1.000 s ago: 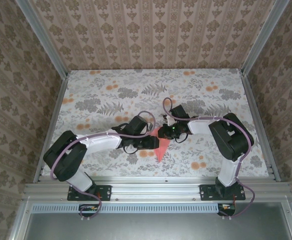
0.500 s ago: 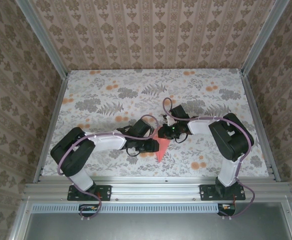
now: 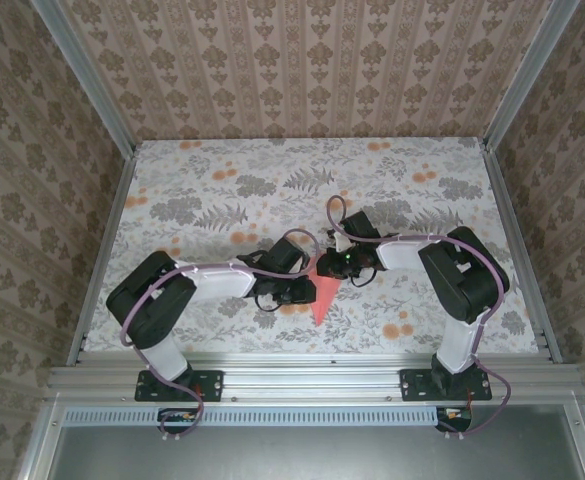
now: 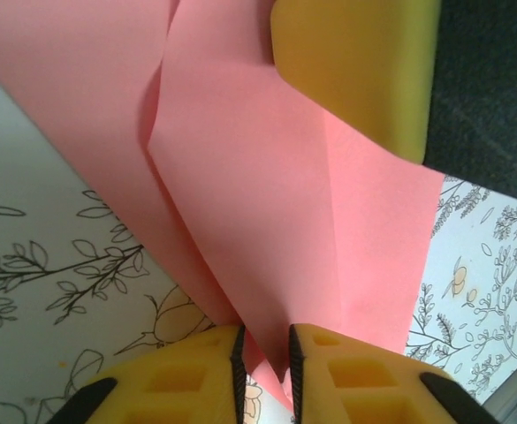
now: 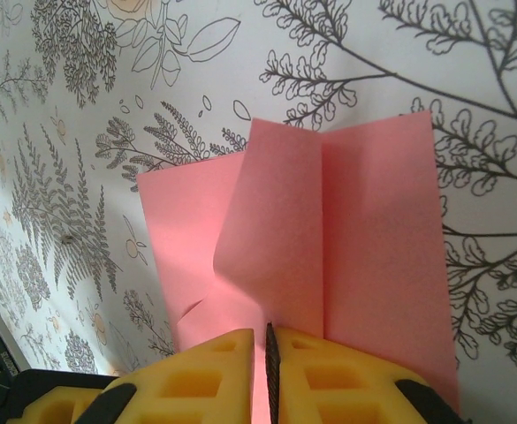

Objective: Fold a paper plane with a square sheet of paper (pick it up from the middle)
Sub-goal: Fourth fold the wing at the center of the table.

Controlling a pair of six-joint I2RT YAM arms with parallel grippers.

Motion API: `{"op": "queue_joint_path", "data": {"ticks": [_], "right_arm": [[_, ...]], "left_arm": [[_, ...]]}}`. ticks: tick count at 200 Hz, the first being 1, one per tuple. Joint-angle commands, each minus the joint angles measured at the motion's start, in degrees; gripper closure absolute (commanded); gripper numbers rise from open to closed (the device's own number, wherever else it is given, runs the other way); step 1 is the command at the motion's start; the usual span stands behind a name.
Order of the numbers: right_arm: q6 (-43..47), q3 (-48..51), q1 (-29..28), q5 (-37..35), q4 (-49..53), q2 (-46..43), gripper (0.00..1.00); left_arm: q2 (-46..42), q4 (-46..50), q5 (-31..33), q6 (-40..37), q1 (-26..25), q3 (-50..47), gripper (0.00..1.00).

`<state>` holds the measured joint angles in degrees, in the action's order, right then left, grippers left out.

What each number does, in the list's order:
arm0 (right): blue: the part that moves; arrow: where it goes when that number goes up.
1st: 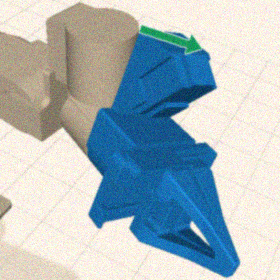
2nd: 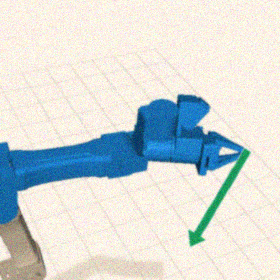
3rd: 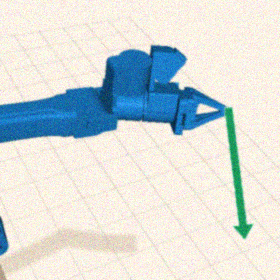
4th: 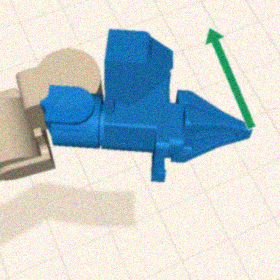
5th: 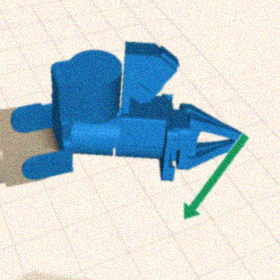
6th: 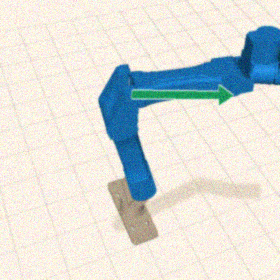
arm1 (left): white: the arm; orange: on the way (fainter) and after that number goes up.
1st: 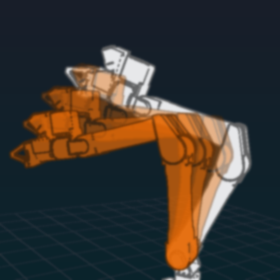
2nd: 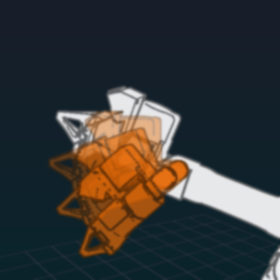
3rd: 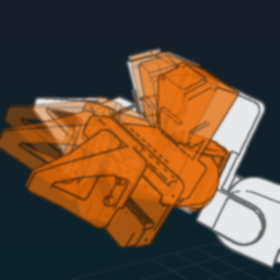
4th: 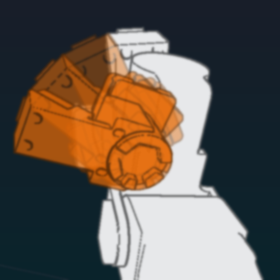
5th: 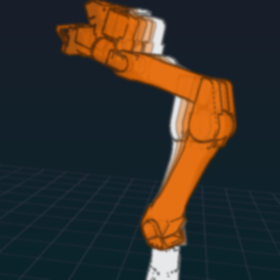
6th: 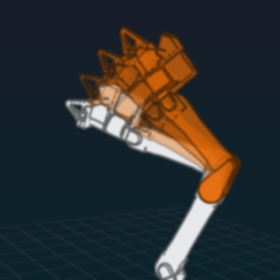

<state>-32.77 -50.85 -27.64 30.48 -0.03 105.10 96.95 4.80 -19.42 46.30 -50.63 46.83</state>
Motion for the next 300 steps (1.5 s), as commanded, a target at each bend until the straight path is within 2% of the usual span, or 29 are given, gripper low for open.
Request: {"op": "queue_joint_path", "data": {"ticks": [1, 63, 134, 175, 237, 300], "right_arm": [[-0.3, 2.5, -0.9, -2.3, 2.9, 1.2, 0.84], [-1.2, 3.1, -0.8, -1.1, 2.3, -2.4, 0.83], [-1.5, 5.2, -0.8, -1.3, 3.8, -9.7, 0.77], [-3.3, 8.3, -0.8, 0.4, 3.0, -14.0, 0.79], [-6.7, 11.0, -3.3, 2.5, -2.5, -10.3, 0.85], [-5.9, 10.3, -3.9, 2.0, -1.6, -8.2, 0.86]], "left_arm": [[1.6, 0.3, 0.4, -1.2, 0.1, 1.4, 0.82], [2.1, 0.4, 0.1, -2.0, 0.6, 1.4, 0.9], [3.3, 2.4, 0.0, -4.1, 0.9, 3.0, 0.94], [3.6, 4.4, 0.2, -5.9, 1.0, 4.2, 0.96], [4.0, 4.7, 0.3, -6.7, 1.1, 4.3, 0.97], [3.9, 3.2, -0.7, -6.3, 1.1, 4.4, 0.94]]}}
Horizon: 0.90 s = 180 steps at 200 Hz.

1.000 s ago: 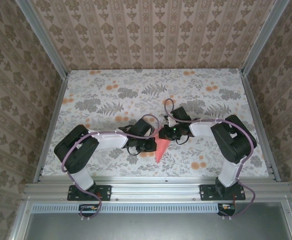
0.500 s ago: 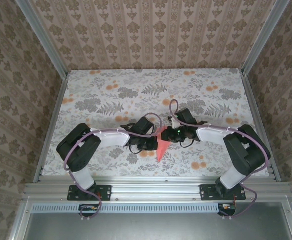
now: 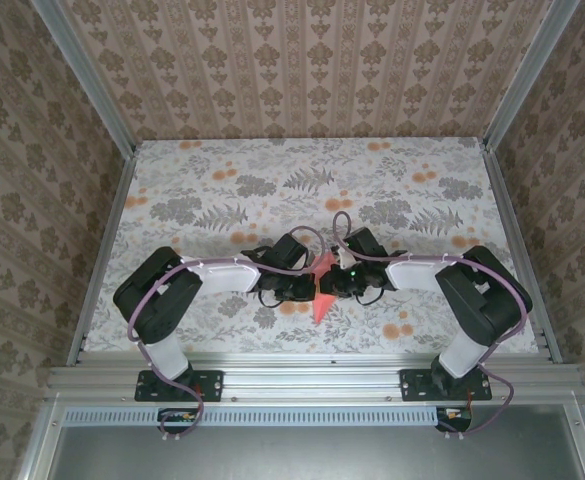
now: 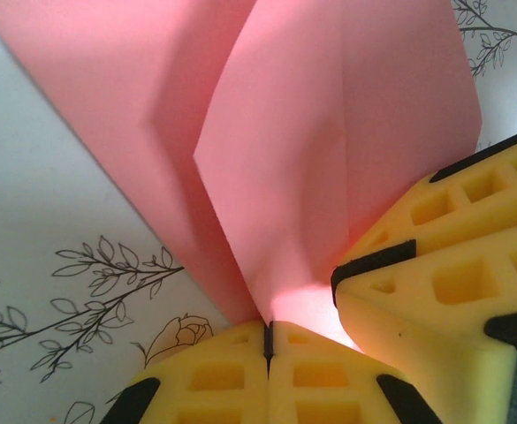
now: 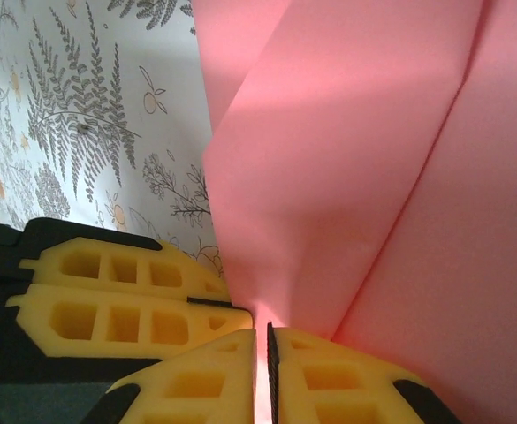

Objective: Fold a paper plane with a square sheet of paper (pick it up from the middle)
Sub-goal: Fourth fold the wing at the center of the table.

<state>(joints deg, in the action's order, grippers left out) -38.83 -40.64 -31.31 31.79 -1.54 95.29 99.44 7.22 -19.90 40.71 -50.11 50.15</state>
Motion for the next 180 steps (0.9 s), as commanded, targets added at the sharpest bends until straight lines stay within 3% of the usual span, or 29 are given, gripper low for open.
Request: {"op": "queue_joint_path", "data": {"ticks": [1, 74, 180], "right_arm": [[0.2, 0.1, -0.2, 0.6, -0.1, 1.6, 0.86], [1.9, 2.1, -0.4, -1.2, 2.1, 1.0, 0.87], [7.1, 1.0, -1.6, -7.2, 8.6, 1.8, 0.88]], "left_arm": [[1.4, 0.7, -0.3, -0.7, 0.5, 1.1, 0.94], [1.1, -1.3, -2.8, 0.9, 0.6, 1.8, 0.88], [-2.2, 7.8, 0.7, -3.4, 3.1, 8.2, 0.72]]}}
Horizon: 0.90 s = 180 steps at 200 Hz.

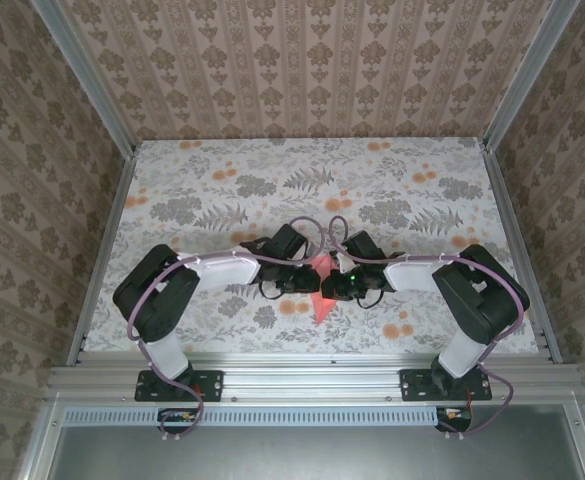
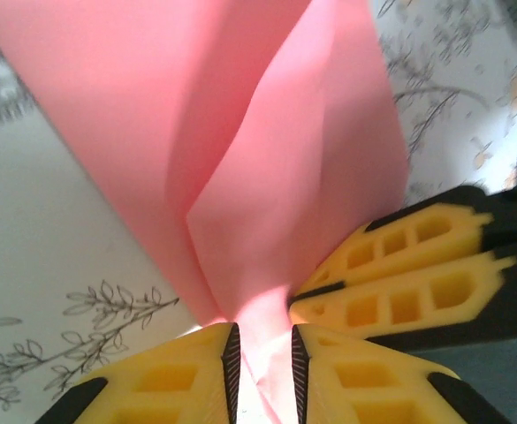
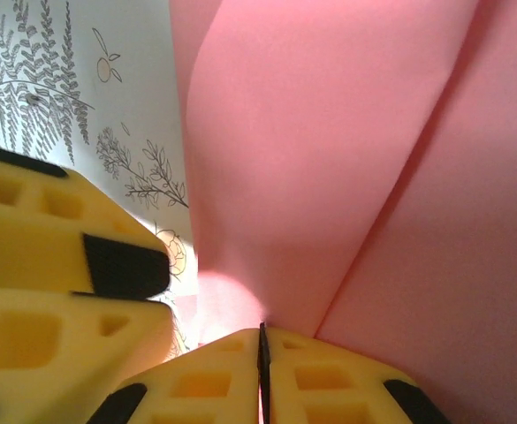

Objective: Fold a paper plane with a square sheet of paper (pick it up from the middle)
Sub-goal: Fourth fold the wing at the center of the table.

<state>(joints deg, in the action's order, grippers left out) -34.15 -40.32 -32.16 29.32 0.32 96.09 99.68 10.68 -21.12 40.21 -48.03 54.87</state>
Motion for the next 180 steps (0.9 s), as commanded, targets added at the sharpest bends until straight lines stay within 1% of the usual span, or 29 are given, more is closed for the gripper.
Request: {"op": "queue_joint_path", "data": {"ticks": [1, 14, 43, 87, 133, 180], "right_arm": [[2.5, 0.7, -0.8, -4.7, 6.8, 1.0, 0.88], [2.6, 0.8, -0.8, -4.8, 6.9, 0.7, 0.89], [2.6, 1.2, -0.9, -4.7, 6.0, 0.2, 0.89], [2.7, 1.3, -1.3, -4.7, 5.5, 0.0, 0.89], [2.9, 1.4, -1.6, -5.1, 5.7, -0.6, 0.89], [3.2, 1.4, -1.7, -5.6, 6.1, -1.2, 0.89]], "left_arm": [[-2.4, 4.5, 1.9, -3.0, 1.1, 3.6, 0.72], [-2.4, 5.9, 2.6, -3.8, 1.6, 5.0, 0.71], [-0.6, 5.6, 1.4, -3.9, 2.6, 7.1, 0.71], [4.4, 2.0, -2.3, -3.3, 2.9, 9.0, 0.74], [8.3, 0.8, -4.1, -4.5, 2.9, 9.4, 0.76], [9.7, 2.2, -2.1, -5.5, 3.0, 8.7, 0.76]]}}
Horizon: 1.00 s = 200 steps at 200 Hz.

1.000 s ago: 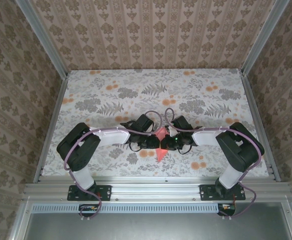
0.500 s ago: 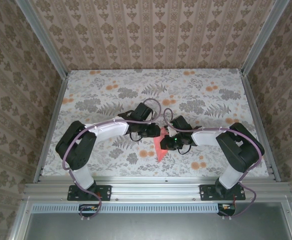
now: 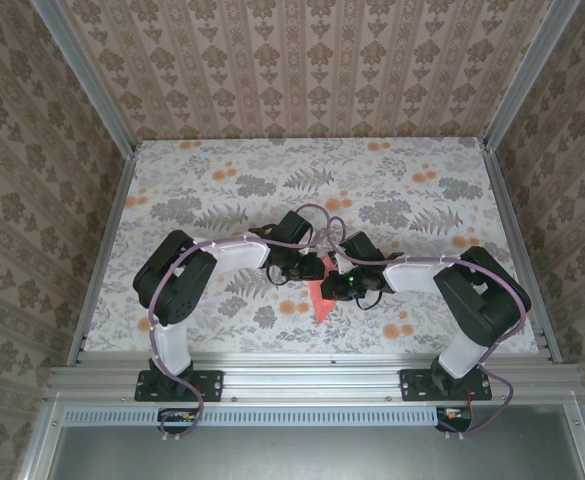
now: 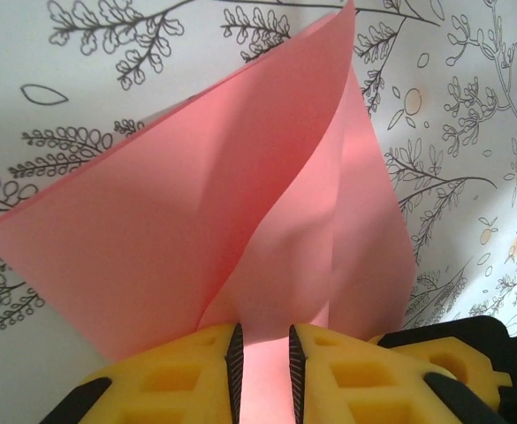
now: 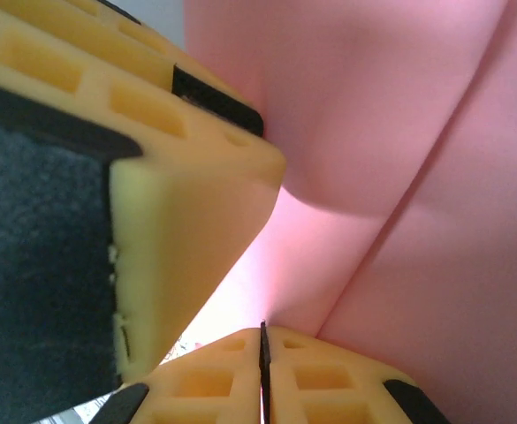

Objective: Fold a paper plane with a square sheet of paper (pick it up from the middle)
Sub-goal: Fourth fold the wing at the center of the table.

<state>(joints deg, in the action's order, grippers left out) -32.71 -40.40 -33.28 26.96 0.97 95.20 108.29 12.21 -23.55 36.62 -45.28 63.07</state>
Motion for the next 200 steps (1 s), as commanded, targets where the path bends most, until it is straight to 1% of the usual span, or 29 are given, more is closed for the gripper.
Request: {"op": "queue_joint_path", "data": {"ticks": [1, 14, 28, 57, 105, 120, 169, 200], "right_arm": [[1.8, 1.5, -0.6, -3.2, 5.4, -0.3, 0.89], [1.8, 1.4, -0.6, -3.4, 5.6, -0.4, 0.89], [1.9, 1.1, -0.7, -3.4, 5.8, -0.3, 0.89], [1.7, 1.2, -0.8, -3.5, 5.7, -0.4, 0.89], [1.6, 1.1, -0.9, -3.4, 5.7, -0.9, 0.89], [1.4, 1.2, -0.9, -3.2, 5.5, -0.9, 0.89], [1.1, 0.8, -0.9, -2.9, 5.3, -1.2, 0.89], [1.1, 0.5, -0.9, -2.9, 5.5, -1.6, 0.89]], "left_arm": [[1.1, 0.6, 0.3, -1.9, 0.2, 0.4, 0.76], [0.5, 0.7, 0.7, -1.9, 0.2, 0.1, 0.74], [-0.6, 1.8, 1.5, -2.3, 0.2, 0.5, 0.69], [-3.5, 6.2, 6.1, -4.3, 0.4, 2.0, 0.62], [-2.9, 6.6, 5.2, -5.1, 1.3, 2.3, 0.57], [-3.1, 5.9, 5.0, -4.9, 1.4, 1.9, 0.57], [-1.2, 2.1, 0.3, -3.0, 1.5, 1.8, 0.57], [-0.3, 2.2, -0.3, -3.0, 1.5, 1.7, 0.59]]}}
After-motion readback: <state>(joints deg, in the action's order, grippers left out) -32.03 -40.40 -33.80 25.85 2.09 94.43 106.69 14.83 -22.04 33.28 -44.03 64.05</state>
